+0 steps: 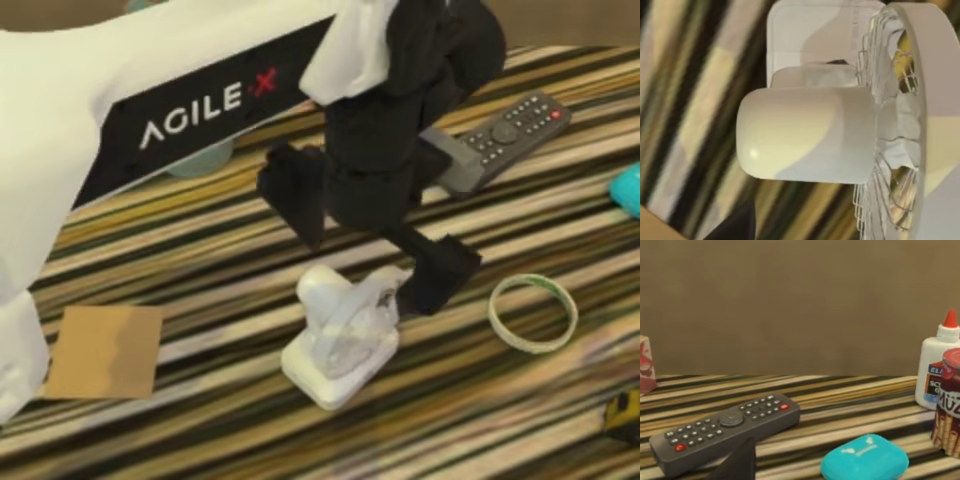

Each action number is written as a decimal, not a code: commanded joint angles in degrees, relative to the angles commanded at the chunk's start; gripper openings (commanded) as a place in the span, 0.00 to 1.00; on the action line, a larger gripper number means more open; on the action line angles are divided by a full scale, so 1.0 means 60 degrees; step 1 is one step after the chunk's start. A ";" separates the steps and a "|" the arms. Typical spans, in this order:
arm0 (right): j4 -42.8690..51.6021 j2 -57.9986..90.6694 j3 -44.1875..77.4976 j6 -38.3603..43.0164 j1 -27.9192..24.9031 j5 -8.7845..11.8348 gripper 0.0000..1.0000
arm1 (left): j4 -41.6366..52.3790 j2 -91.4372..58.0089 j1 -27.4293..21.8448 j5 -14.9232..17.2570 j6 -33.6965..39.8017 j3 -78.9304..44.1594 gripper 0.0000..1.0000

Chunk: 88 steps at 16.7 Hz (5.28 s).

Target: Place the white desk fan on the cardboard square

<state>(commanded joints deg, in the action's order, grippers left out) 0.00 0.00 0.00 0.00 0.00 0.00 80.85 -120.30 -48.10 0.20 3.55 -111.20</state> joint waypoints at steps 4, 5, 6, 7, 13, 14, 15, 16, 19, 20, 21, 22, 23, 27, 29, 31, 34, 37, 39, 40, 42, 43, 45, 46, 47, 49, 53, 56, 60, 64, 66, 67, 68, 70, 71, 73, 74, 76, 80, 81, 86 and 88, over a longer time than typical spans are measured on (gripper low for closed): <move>0.0000 0.0000 0.0000 0.0000 0.0000 0.0000 1.00 | -0.1130 0.0040 -0.0007 0.0000 0.0009 0.1180 1.00; 0.0000 0.0000 0.0000 0.0000 0.0000 0.0000 1.00 | -0.1257 0.0041 -0.0009 0.0000 0.0011 0.1306 1.00; 0.0000 0.0000 0.0000 0.0000 0.0000 0.0000 1.00 | -0.1285 0.0041 -0.0010 0.0000 0.0012 0.1334 1.00; 0.0000 0.0000 0.0000 0.0000 0.0000 0.0000 1.00 | -0.1285 0.0041 -0.0010 0.0000 0.0012 0.1334 1.00; 0.0000 0.0000 0.0000 0.0000 0.0000 0.0000 1.00 | -0.1285 0.0041 -0.0010 0.0000 0.0012 0.1334 0.70; 0.0000 0.0000 0.0000 0.0000 0.0000 0.0000 1.00 | -0.1285 0.0041 -0.0010 0.0000 0.0012 0.1334 0.62; 0.0000 0.0000 0.0000 0.0000 0.0000 0.0000 1.00 | -0.1285 0.0041 -0.0010 0.0000 0.0012 0.1334 0.55; 0.0000 0.0000 0.0000 0.0000 0.0000 0.0000 1.00 | -0.1285 0.0041 -0.0010 0.0000 0.0012 0.1334 0.47; 0.0000 0.0000 0.0000 0.0000 0.0000 0.0000 1.00 | -0.1285 0.0041 -0.0010 0.0000 0.0012 0.1334 0.25; 0.0000 0.0000 0.0000 0.0000 0.0000 0.0000 1.00 | -0.1285 0.0041 -0.0010 0.0000 0.0012 0.1334 0.17; 0.0000 0.0000 0.0000 0.0000 0.0000 0.0000 1.00 | -0.1285 0.0041 -0.0010 0.0000 0.0012 0.1334 0.10; 0.0000 0.0000 0.0000 0.0000 0.0000 0.0000 1.00 | -0.1285 0.0041 -0.0010 0.0000 0.0012 0.1334 0.02; 0.0000 0.0000 0.0000 0.0000 0.0000 0.0000 1.00 | -0.1285 0.0041 -0.0010 0.0000 0.0012 0.1334 0.00; 0.0000 0.0000 0.0000 0.0000 0.0000 0.0000 1.00 | -0.1285 0.0041 -0.0010 0.0000 0.0012 0.1334 0.00; 0.0000 0.0000 0.0000 0.0000 0.0000 0.0000 1.00 | -0.1285 0.0041 -0.0010 0.0000 0.0012 0.1334 0.00; 0.0000 0.0000 0.0000 0.0000 0.0000 0.0000 1.00 | -0.1281 0.0110 -0.0005 0.0011 0.0011 0.1328 0.00; 0.0000 0.0000 0.0000 0.0000 0.0000 0.0000 1.00 | -0.0888 0.0076 0.0029 0.0012 0.0024 0.0920 0.00; 0.0000 0.0000 0.0000 0.0000 0.0000 0.0000 1.00 | 0.0074 0.0014 0.0110 0.0011 0.0031 -0.0149 0.00; 0.0000 0.0000 0.0000 0.0000 0.0000 0.0000 1.00 | 0.0570 -0.0011 0.0154 0.0012 0.0027 -0.0641 0.00; 0.0000 0.0000 0.0000 0.0000 0.0000 0.0000 1.00 | 0.0664 -0.0010 0.0167 0.0012 0.0027 -0.0737 0.00; 0.0000 0.0000 0.0000 0.0000 0.0000 0.0000 1.00 | 0.0673 -0.0009 0.0169 0.0012 0.0027 -0.0746 0.00; 0.0000 0.0000 0.0000 0.0000 0.0000 0.0000 1.00 | 0.0648 0.0016 0.0116 0.0008 0.0013 -0.0723 0.00; 0.0000 0.0000 0.0000 0.0000 0.0000 0.0000 1.00 | 0.0650 0.0053 0.0170 0.0007 -0.0109 -0.0653 0.00; 0.0000 0.0000 0.0000 0.0000 0.0000 0.0000 1.00 | 0.0650 0.0120 0.0265 0.0006 -0.0316 -0.0538 0.00; 0.0000 0.0000 0.0000 0.0000 0.0000 0.0000 1.00 | 0.0645 0.0223 0.0408 0.0005 -0.0622 -0.0378 0.00; 0.0000 0.0000 0.0000 0.0000 0.0000 0.0000 1.00 | 0.0612 0.0534 0.0825 0.0004 -0.1547 0.0056 0.00; 0.0000 0.0000 0.0000 0.0000 0.0000 0.0000 1.00 | 0.0440 0.1504 0.2016 0.0009 -0.4468 0.1232 0.00; 0.0000 0.0000 0.0000 0.0000 0.0000 0.0000 1.00 | 0.0216 0.2458 0.3097 0.0016 -0.7170 0.2330 0.00; 0.0000 0.0000 0.0000 0.0000 0.0000 0.0000 1.00 | -0.0120 0.3764 0.4521 0.0019 -1.0547 0.3885 0.00; 0.0000 0.0000 0.0000 0.0000 0.0000 0.0000 1.00 | -0.0357 0.4723 0.5575 0.0014 -1.2682 0.5086 0.00; 0.0000 0.0000 0.0000 0.0000 0.0000 0.0000 1.00 | -0.0411 0.4958 0.5839 0.0011 -1.3147 0.5388 0.00; 0.0000 0.0000 0.0000 0.0000 0.0000 0.0000 1.00 | -0.0419 0.4996 0.5883 0.0011 -1.3222 0.5438 0.00; 0.0000 0.0000 0.0000 0.0000 0.0000 0.0000 1.00 | -0.0419 0.4996 0.5883 0.0011 -1.3222 0.5438 0.00; 0.0000 0.0000 0.0000 0.0000 0.0000 0.0000 1.00 | -0.0419 0.4996 0.5883 0.0011 -1.3222 0.5438 0.00; 0.0000 0.0000 0.0000 0.0000 0.0000 0.0000 1.00 | -0.0409 0.4958 0.5839 0.0007 -1.3221 0.5412 0.00; 0.0000 0.0000 0.0000 0.0000 0.0000 0.0000 1.00 | -0.0583 0.4963 0.5856 0.0015 -1.3215 0.5575 0.00; 0.0000 0.0000 0.0000 0.0000 0.0000 0.0000 1.00 | -0.0816 0.4952 0.5882 0.0020 -1.3209 0.5766 0.00; 0.0000 0.0000 0.0000 0.0000 0.0000 0.0000 1.00 | -0.1361 0.4901 0.5911 0.0016 -1.3234 0.6234 0.00; 0.0000 0.0000 0.0000 0.0000 0.0000 0.0000 1.00 | -0.1733 0.4838 0.5929 0.0011 -1.3270 0.6593 0.00; 0.0000 0.0000 0.0000 0.0000 0.0000 0.0000 1.00 | -0.1733 0.4838 0.5929 0.0011 -1.3270 0.6593 0.00; 0.0000 0.0000 0.0000 0.0000 0.0000 0.0000 1.00 | -0.1733 0.4838 0.5929 0.0011 -1.3270 0.6593 0.30; 0.0000 0.0000 0.0000 0.0000 0.0000 0.0000 1.00 | -0.1733 0.4838 0.5929 0.0011 -1.3270 0.6593 0.45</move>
<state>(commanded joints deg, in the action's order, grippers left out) 0.00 0.00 0.00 0.00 0.00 0.00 70.45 -91.28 -12.53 0.27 -76.07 -71.64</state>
